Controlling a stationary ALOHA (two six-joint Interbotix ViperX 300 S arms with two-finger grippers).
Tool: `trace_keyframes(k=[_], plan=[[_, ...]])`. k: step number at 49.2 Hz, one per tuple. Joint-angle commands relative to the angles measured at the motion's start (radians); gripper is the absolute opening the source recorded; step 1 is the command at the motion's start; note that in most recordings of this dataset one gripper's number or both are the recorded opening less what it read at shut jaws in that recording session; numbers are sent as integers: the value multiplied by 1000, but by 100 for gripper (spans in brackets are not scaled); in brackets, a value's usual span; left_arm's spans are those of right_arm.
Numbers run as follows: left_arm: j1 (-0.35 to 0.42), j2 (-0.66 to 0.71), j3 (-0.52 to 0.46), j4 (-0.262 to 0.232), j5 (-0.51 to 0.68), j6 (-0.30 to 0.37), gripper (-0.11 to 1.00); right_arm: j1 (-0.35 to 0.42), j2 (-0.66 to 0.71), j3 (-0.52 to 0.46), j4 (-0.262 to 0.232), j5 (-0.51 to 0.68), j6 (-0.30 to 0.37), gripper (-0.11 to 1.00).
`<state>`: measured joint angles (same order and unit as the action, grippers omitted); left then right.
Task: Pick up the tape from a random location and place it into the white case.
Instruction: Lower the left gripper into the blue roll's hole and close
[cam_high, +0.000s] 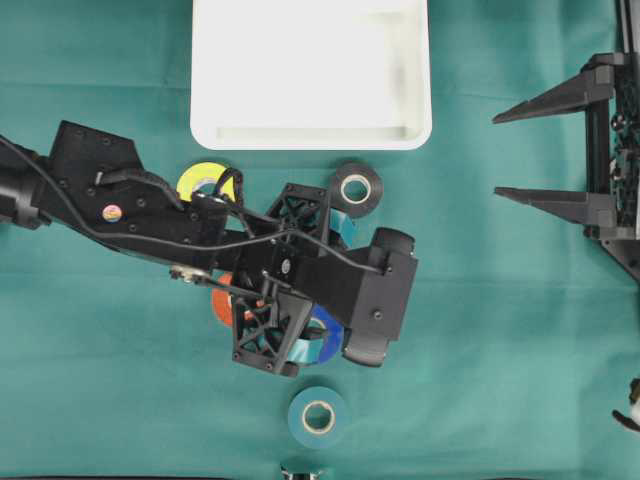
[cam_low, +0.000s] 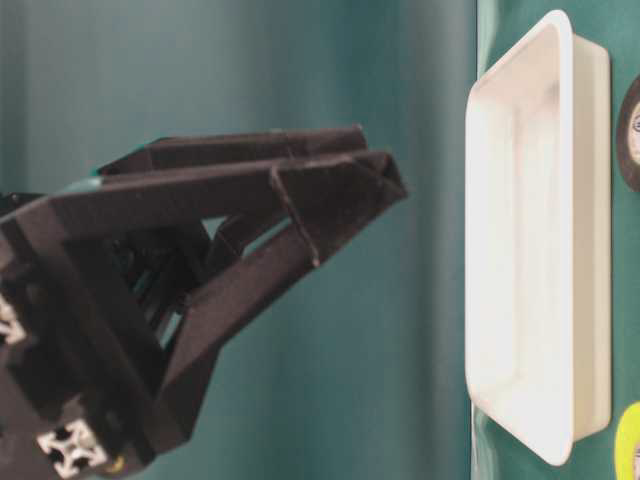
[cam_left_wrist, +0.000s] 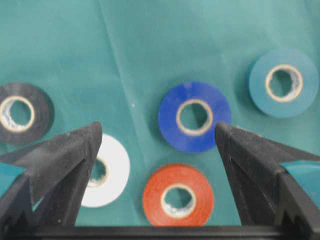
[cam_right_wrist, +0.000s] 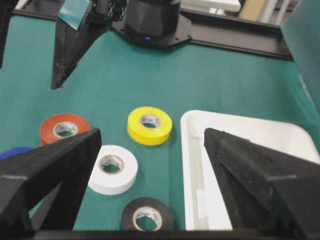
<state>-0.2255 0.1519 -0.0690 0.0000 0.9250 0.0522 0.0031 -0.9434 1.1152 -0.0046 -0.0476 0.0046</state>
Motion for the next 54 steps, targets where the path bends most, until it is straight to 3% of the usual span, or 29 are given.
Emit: trace_keyframes(k=[1, 30, 54], plan=[[2, -14, -31, 3, 8, 2, 98, 3, 8, -28, -2, -3, 2, 93], [3, -11, -21, 5, 5, 0, 98, 3, 6, -28, -2, 8, 2, 93], [3, 41, 18, 3, -67, -2, 98, 3, 8, -26, -2, 9, 2, 93]])
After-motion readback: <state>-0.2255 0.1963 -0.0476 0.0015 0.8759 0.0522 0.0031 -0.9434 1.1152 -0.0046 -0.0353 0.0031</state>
